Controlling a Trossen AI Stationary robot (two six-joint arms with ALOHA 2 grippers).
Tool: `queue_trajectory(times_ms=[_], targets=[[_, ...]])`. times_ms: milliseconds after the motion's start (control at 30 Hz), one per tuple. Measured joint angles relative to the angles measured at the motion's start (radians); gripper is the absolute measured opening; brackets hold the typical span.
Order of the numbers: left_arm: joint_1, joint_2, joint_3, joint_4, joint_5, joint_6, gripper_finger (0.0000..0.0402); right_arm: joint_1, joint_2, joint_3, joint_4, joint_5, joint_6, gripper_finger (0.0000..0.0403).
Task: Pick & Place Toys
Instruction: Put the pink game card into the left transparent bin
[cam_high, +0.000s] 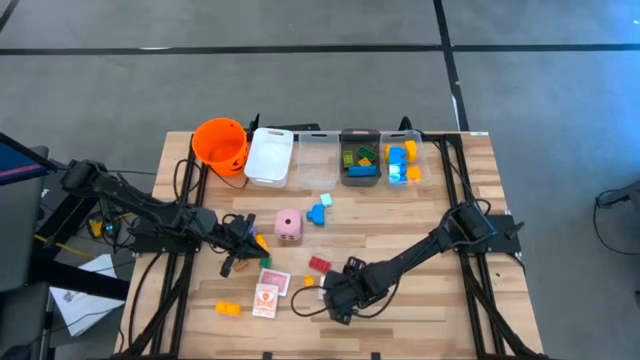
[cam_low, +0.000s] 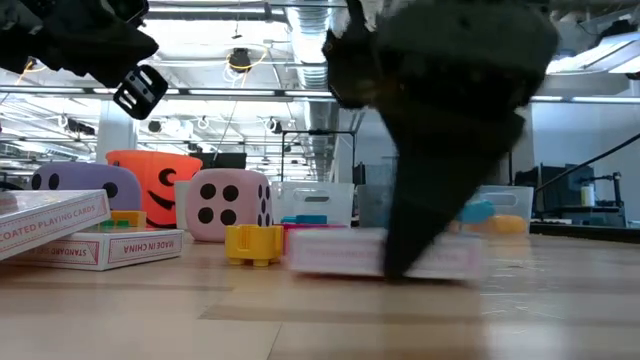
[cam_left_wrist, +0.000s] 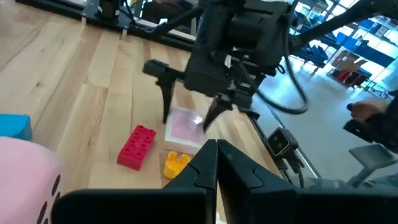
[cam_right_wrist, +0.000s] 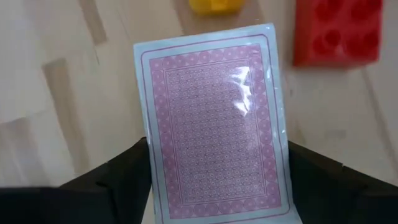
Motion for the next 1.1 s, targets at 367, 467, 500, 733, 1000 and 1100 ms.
queue_trajectory(times_ms=[367, 467, 500, 733, 1000, 1100], targets=[[0.000, -0.008, 0.000, 0.176, -0.074, 0.121, 0.0000, -0.006, -0.016, 0.008, 0.112, 0.078, -0.088, 0.0301], [0.002, -0.021, 0.000, 0.272, -0.144, 0.212, 0.0000, -0.019, -0.016, 0.029, 0.101, 0.100, -0.113, 0.0301], [0.005, -0.027, 0.000, 0.291, -0.177, 0.244, 0.0000, -0.026, -0.016, 0.039, 0.105, 0.102, -0.128, 0.0301], [0.047, -0.053, 0.000, 0.325, -0.332, 0.367, 0.0000, -0.070, -0.018, 0.137, 0.122, 0.199, -0.264, 0.0301], [0.052, -0.054, 0.000, 0.266, -0.333, 0.370, 0.0000, -0.121, -0.019, 0.232, 0.100, 0.595, -0.358, 0.0301], [0.052, -0.057, 0.000, 0.252, -0.354, 0.371, 0.0000, -0.141, -0.019, 0.250, 0.057, 0.709, -0.349, 0.0301]])
